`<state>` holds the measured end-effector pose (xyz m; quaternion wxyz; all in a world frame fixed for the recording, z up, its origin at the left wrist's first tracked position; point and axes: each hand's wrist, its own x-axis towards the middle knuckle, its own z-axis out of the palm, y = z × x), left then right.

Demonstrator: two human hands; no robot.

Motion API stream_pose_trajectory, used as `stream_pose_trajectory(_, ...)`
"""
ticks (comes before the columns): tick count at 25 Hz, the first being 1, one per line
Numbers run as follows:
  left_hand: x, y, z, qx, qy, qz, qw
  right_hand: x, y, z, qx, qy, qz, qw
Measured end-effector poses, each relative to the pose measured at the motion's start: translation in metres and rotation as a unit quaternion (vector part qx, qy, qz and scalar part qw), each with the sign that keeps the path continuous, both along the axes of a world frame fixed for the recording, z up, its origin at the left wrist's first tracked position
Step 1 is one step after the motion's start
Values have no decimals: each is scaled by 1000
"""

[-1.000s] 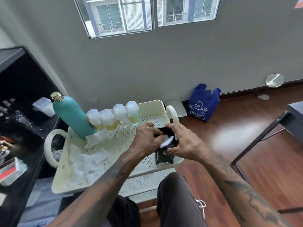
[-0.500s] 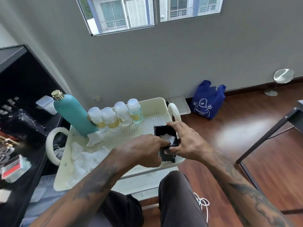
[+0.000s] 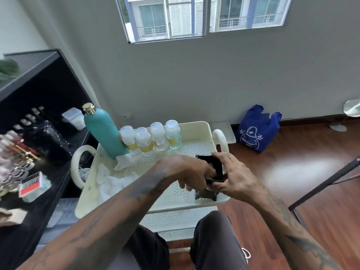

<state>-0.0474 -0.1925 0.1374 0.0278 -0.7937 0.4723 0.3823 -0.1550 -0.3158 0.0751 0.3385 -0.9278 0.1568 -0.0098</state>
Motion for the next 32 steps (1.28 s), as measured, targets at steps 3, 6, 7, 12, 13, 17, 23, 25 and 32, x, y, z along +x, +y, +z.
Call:
stream_pose_trajectory(3, 19, 75, 8, -259, 90, 149, 950, -1, 1, 4, -18, 14, 1, 1000)
stream_pose_trajectory(6, 41, 159, -28, -314, 22, 323, 892, -6, 6, 14, -32, 72, 8, 997)
stream_pose_trajectory(7, 47, 181, -49, -266, -28, 361, 893, -10, 9, 20, -39, 102, 4, 994)
stream_pose_trajectory(12, 62, 231, -124, -132, -100, 411, 897, -9, 54, 57, -261, 78, -33, 962)
stream_pose_trajectory(13, 63, 232, -130, -148, -95, 429, 886, 3, 69, 60, -253, 60, -12, 965)
stream_pose_trajectory(17, 68, 229, -139, -173, -97, 447, 872, 66, 134, 35, -170, 55, 155, 972)
stream_pose_trajectory(23, 68, 233, -148, -212, -113, 459, 856, 168, 189, -52, -201, 58, 247, 946)
stream_pose_trajectory(25, 68, 232, -149, -217, -108, 466, 851, 179, 192, -70, -216, 57, 248, 943)
stream_pose_trajectory(32, 70, 232, -150, -212, -118, 456, 856, 177, 179, -72, 10, 31, 62, 998)
